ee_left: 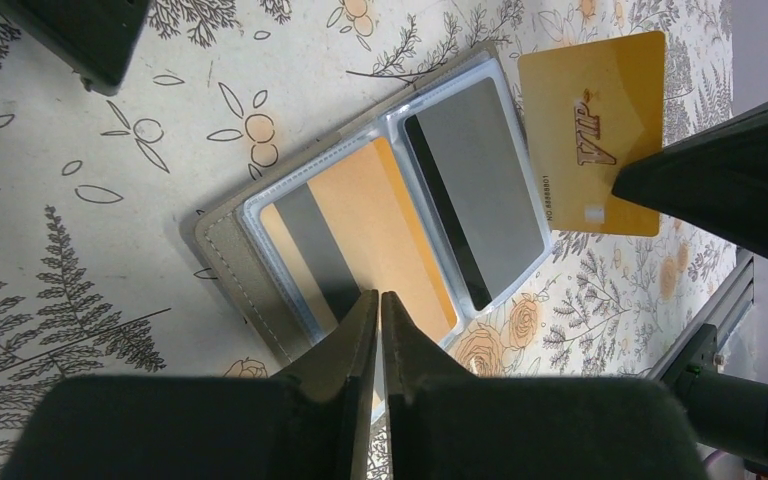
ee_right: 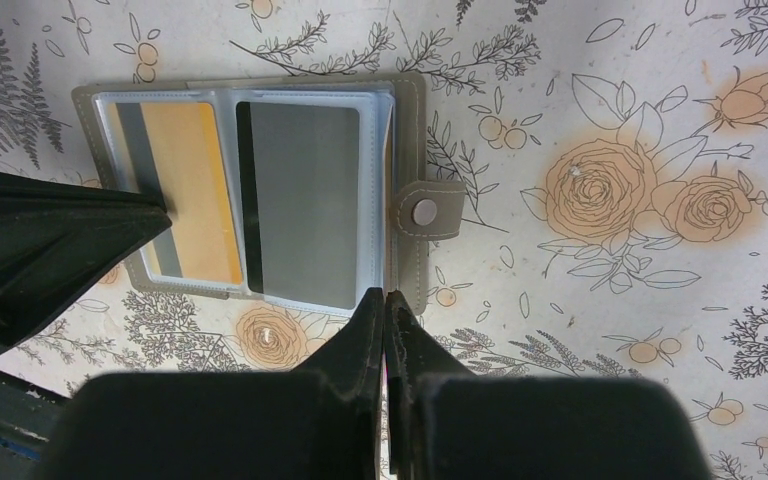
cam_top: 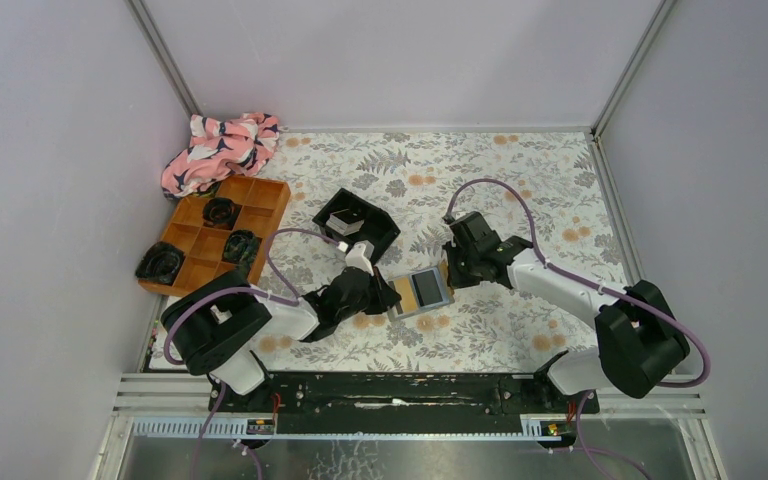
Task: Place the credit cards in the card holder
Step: Turn over the card slot in the card holder.
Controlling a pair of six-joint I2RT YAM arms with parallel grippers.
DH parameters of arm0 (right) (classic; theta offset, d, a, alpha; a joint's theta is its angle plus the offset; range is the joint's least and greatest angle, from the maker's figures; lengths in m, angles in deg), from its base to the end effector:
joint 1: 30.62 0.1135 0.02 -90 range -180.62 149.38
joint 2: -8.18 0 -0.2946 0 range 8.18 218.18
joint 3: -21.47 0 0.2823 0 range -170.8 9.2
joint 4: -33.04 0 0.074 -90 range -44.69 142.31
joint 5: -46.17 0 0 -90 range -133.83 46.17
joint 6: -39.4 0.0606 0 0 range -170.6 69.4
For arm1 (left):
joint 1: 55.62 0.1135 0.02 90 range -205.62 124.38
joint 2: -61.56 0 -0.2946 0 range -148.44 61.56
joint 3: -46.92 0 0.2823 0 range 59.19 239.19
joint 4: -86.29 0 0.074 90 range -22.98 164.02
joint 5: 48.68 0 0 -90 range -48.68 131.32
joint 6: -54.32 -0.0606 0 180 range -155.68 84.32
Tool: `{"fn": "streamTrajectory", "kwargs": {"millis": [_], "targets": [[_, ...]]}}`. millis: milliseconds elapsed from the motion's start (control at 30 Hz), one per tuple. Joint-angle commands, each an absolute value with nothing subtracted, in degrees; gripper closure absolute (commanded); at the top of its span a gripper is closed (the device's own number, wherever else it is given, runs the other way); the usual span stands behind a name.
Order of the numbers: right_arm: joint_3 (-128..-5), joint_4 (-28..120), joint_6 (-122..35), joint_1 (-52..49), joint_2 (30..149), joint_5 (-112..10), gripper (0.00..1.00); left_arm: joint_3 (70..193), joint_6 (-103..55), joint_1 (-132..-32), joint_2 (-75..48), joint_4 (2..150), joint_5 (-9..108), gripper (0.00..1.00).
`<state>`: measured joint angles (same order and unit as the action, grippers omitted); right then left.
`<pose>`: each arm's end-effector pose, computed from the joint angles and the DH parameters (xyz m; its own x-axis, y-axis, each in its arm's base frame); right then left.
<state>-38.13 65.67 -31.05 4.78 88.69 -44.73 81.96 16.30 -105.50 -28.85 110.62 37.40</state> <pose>0.2563 0.1833 0.1951 -0.8142 -0.1681 -0.5558 -0.3336 0.9188 0.2108 0.1950 -0.2250 0.1065 -0.7759 -0.2989 -0.5555 0.1849 0.7342 -0.6533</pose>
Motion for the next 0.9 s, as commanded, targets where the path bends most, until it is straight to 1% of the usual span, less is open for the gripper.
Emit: {"fn": "streamTrajectory", "kwargs": {"millis": [0,433,867], "targets": [[-38.8,64.8,-30.7,4.4,86.1,-45.7,1.0,82.5,14.6,-106.0,-29.7,107.4,35.9,0.9],[-39.9,67.2,-31.3,4.4,85.6,-42.2,1.0,82.7,14.3,-106.1,-29.7,106.6,35.7,0.92],[-39.2,66.4,-30.7,4.4,84.9,-43.8,1.0,82.8,14.6,-106.0,-30.7,107.1,36.0,0.93]]}}
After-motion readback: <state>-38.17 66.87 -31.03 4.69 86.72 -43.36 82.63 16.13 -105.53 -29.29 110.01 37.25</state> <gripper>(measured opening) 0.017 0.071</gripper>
